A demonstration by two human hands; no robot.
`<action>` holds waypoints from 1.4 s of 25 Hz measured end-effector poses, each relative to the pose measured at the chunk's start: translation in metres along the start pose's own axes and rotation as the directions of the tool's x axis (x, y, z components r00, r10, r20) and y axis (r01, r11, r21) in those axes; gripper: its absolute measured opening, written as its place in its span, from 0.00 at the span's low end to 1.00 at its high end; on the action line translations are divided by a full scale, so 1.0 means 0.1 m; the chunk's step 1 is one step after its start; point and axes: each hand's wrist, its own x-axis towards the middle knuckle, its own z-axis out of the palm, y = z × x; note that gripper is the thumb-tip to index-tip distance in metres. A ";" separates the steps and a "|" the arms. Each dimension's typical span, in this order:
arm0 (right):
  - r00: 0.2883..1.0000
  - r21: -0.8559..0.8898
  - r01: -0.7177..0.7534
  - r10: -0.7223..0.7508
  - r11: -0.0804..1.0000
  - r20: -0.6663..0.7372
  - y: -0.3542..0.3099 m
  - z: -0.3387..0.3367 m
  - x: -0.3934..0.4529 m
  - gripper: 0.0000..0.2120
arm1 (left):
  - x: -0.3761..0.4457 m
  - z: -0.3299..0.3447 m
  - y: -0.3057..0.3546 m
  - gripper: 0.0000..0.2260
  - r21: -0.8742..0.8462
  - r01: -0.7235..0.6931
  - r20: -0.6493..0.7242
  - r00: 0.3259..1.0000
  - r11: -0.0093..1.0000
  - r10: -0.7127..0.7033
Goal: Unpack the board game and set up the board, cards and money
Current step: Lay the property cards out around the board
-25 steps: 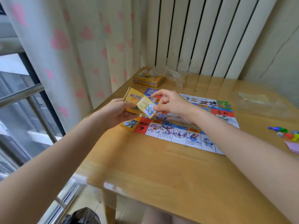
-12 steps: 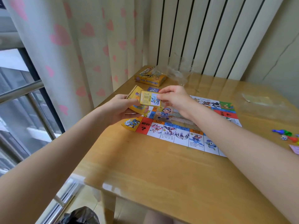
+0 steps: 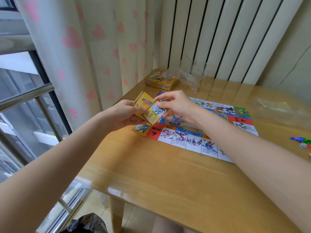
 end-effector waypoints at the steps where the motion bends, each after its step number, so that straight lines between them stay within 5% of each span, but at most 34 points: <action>1: 1.000 0.010 0.002 -0.002 1.000 -0.003 -0.01 0.00 0.01 0.05 | 0.00 0.02 0.01 0.03 0.012 -0.008 0.008 1.000 1.000 0.007; 5: 0.998 0.201 -0.038 0.047 0.979 -0.039 0.00 -0.03 0.04 0.06 | 0.02 -0.01 0.03 0.02 -0.003 -0.042 -0.024 0.999 0.999 0.042; 12: 0.999 0.196 -0.049 0.047 0.979 0.011 0.07 0.08 0.14 0.06 | 0.01 -0.16 -0.01 0.04 -0.021 -0.078 -0.083 0.994 0.997 0.076; 16: 0.989 -0.011 -0.146 0.146 0.989 -0.011 0.09 0.32 0.25 0.05 | 0.03 -0.32 -0.02 0.06 0.243 -0.195 -0.308 0.913 0.950 0.266; 19: 0.982 -0.159 -0.188 0.188 0.969 -0.017 0.11 0.52 0.35 0.07 | 0.04 -0.37 -0.06 0.06 0.305 -0.193 -0.326 0.899 0.933 0.293; 25: 0.995 -0.501 -0.095 0.073 0.860 -0.063 0.14 0.72 0.48 0.08 | 0.04 -0.36 -0.13 0.05 0.130 -0.138 -0.262 0.950 0.982 0.168; 30: 0.998 -0.579 -0.026 -0.012 0.815 -0.062 0.26 0.74 0.50 0.03 | 0.01 -0.35 -0.17 0.06 -0.137 -0.086 -0.134 0.989 0.987 0.068; 32: 0.993 -0.492 -0.035 -0.026 0.870 -0.115 0.23 0.66 0.45 0.03 | 0.02 -0.33 -0.18 0.06 -0.179 -0.077 -0.126 0.991 0.981 0.055; 35: 0.989 0.012 -0.080 0.081 0.997 -0.120 0.08 0.45 0.32 0.09 | 0.06 -0.26 -0.17 0.07 -0.169 -0.064 -0.137 0.990 0.983 0.041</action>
